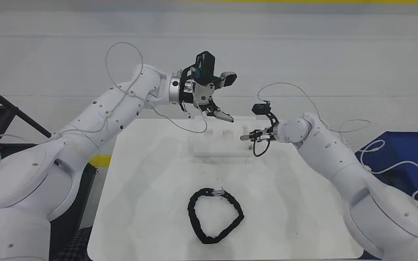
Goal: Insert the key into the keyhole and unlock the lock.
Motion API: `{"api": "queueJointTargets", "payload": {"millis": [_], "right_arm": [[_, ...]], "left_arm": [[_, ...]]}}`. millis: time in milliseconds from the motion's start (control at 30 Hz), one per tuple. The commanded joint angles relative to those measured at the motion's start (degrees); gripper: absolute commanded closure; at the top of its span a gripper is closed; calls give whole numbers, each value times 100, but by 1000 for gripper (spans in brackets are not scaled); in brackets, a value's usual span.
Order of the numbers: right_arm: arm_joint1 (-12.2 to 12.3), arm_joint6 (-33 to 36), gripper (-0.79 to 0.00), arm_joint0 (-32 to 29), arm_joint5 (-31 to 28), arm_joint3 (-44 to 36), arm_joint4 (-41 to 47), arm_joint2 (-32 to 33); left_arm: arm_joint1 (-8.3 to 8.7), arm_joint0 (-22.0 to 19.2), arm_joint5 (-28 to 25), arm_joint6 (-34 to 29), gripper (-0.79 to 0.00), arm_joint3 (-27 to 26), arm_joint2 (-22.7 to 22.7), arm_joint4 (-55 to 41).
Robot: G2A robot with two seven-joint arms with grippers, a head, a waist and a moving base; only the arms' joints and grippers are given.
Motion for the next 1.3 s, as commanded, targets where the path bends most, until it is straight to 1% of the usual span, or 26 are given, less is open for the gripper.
{"api": "queueJointTargets", "payload": {"millis": [0, 233, 333, 467, 667, 800, 833, 933, 1067, 1267], "right_arm": [[-120, 103, -785, 1, 100, 142, -4, -36], [-447, 360, -785, 37, 303, 394, -308, -202], [-554, 348, -785, 52, 348, 425, -515, -271], [-652, 299, -785, 105, 388, 487, -670, -277], [-746, 538, -785, 113, 226, 605, -626, -197], [-784, 612, -560, 102, 136, 686, -640, -150], [-792, 617, -548, 100, 120, 707, -649, -138], [-816, 649, -563, 95, 81, 740, -689, -112], [-842, 584, -453, 97, 113, 720, -929, -140], [-851, 346, -489, 121, 289, 650, -1307, -152]], "left_arm": [[0, 0, 0, 0, -785, 0, 0, 0], [0, 0, 0, 0, -785, 0, 0, 0], [0, 0, 0, 0, -785, 0, 0, 0], [0, 0, 0, 0, -785, 0, 0, 0], [0, 0, 0, 0, -785, 0, 0, 0], [0, 0, 0, 0, -785, 0, 0, 0], [0, 0, 0, 0, -785, 0, 0, 0], [0, 0, 0, 0, -785, 0, 0, 0], [0, 0, 0, 0, -785, 0, 0, 0], [0, 0, 0, 0, -785, 0, 0, 0]]}}
